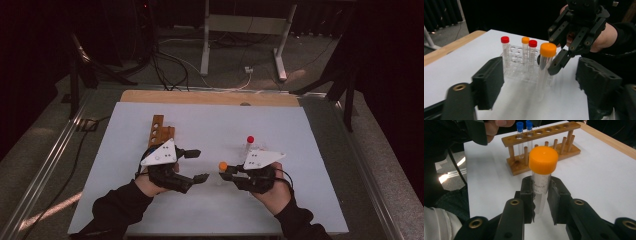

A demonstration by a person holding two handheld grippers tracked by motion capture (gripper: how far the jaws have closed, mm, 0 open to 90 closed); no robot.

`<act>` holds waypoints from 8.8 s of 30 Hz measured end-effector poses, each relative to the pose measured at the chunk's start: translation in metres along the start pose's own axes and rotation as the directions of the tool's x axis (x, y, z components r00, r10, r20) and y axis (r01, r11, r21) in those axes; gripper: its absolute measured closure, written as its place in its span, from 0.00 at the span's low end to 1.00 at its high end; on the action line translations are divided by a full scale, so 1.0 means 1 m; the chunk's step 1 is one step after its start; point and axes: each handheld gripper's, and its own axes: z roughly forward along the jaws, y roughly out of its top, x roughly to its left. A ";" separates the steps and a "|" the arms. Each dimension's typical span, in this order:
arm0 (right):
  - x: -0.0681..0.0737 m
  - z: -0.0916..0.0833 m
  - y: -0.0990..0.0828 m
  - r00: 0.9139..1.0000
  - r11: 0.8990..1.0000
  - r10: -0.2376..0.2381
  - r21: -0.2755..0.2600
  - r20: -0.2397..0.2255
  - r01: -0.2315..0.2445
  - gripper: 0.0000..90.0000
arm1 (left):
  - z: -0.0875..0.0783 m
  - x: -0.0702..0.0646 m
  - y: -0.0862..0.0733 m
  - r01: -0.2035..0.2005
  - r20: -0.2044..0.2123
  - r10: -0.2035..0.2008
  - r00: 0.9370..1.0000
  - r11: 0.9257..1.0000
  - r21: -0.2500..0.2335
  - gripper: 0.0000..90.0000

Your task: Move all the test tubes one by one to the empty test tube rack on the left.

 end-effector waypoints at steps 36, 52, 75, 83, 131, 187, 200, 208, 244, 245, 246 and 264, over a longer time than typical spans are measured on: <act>0.005 0.004 0.002 1.000 1.000 0.010 -0.020 -0.028 -0.010 0.74 | 0.029 -0.007 0.010 -0.072 0.012 0.072 0.997 0.997 -0.008 0.80; 0.002 -0.014 0.005 0.992 0.984 0.107 -0.147 0.063 -0.097 0.19 | -0.021 0.026 0.029 -0.051 -0.132 0.044 0.990 0.997 -0.053 0.80; 0.004 -0.019 0.007 0.993 0.983 0.098 -0.161 0.069 -0.086 0.00 | -0.075 0.069 0.028 -0.024 -0.331 -0.007 0.944 0.996 -0.087 0.80; 0.005 -0.019 0.007 0.994 0.985 0.088 -0.153 0.061 -0.078 0.00 | -0.093 0.082 0.020 0.000 -0.387 -0.034 0.922 0.996 -0.087 0.80; 0.005 -0.020 0.007 0.994 0.986 0.097 -0.140 0.059 -0.088 0.00 | -0.093 0.103 -0.056 0.131 -0.437 -0.134 0.889 0.991 -0.036 0.80; -0.011 -0.066 0.016 0.983 0.951 0.000 -0.303 0.182 0.056 0.00 | -0.137 0.073 -0.062 0.120 -0.359 -0.164 0.919 0.983 -0.141 0.03; -0.055 -0.094 -0.012 0.947 0.962 0.143 -0.265 0.288 -0.065 0.16 | -0.152 0.054 -0.078 0.106 -0.377 -0.167 0.911 0.979 -0.176 0.03; -0.080 -0.090 -0.055 0.935 0.963 0.220 -0.214 0.279 -0.163 0.35 | -0.152 0.052 -0.082 0.103 -0.380 -0.166 0.910 0.978 -0.181 0.03; -0.092 -0.040 -0.091 0.963 0.981 0.189 -0.083 0.194 -0.176 0.76 | -0.150 0.056 -0.091 0.131 -0.357 -0.189 0.915 0.975 -0.180 0.03; -0.092 -0.039 -0.091 0.963 0.982 0.184 -0.078 0.197 -0.172 0.76 | -0.150 0.056 -0.091 0.133 -0.358 -0.191 0.914 0.975 -0.180 0.03; -0.091 -0.038 -0.091 0.963 0.982 0.183 -0.075 0.198 -0.172 0.76 | -0.150 0.056 -0.091 0.133 -0.358 -0.190 0.914 0.975 -0.178 0.03; -0.090 -0.040 -0.087 0.960 0.988 0.155 -0.066 0.235 -0.143 0.83 | -0.148 0.057 -0.092 0.148 -0.339 -0.200 0.919 0.974 -0.174 0.03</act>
